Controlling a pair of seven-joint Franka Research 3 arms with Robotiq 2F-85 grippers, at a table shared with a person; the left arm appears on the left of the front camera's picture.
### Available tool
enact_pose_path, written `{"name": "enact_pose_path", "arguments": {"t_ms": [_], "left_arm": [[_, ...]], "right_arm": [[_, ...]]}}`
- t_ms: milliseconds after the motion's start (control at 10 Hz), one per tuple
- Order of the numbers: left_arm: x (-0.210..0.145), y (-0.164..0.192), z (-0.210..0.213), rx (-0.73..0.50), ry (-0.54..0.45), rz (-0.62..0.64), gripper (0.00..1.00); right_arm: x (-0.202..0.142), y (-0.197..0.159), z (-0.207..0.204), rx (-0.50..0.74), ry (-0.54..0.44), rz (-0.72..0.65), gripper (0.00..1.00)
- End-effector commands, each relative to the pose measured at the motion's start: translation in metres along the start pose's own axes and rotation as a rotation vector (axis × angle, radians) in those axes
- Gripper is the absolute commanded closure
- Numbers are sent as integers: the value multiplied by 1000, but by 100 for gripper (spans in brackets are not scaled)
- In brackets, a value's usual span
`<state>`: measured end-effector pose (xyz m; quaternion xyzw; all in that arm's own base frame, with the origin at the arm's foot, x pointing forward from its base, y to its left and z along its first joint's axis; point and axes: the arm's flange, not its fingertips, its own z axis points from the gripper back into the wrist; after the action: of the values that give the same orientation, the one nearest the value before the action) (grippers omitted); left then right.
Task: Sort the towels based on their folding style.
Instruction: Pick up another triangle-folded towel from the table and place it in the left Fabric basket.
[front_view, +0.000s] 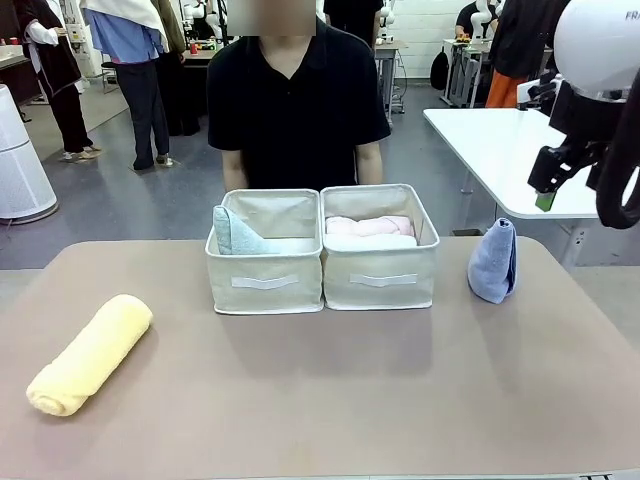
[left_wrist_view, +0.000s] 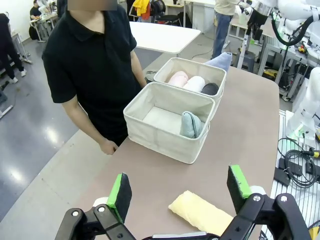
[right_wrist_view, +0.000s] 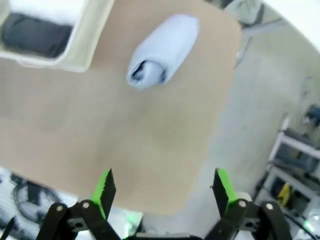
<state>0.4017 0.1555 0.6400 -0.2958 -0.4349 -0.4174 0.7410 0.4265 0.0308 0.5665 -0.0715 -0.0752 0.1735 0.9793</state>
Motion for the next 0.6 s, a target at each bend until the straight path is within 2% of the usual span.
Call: {"name": "enact_pose_path", "arguments": {"t_ms": [0, 100, 500], "left_arm": [[1, 0, 1, -6, -25, -9, 0], [1, 0, 1, -6, -25, -9, 0], [1, 0, 1, -6, -25, -9, 0]], "right_arm": [[4, -4, 23, 220, 9, -47, 0], [0, 0, 0, 0, 0, 0, 0], [0, 0, 0, 0, 0, 0, 0]]}}
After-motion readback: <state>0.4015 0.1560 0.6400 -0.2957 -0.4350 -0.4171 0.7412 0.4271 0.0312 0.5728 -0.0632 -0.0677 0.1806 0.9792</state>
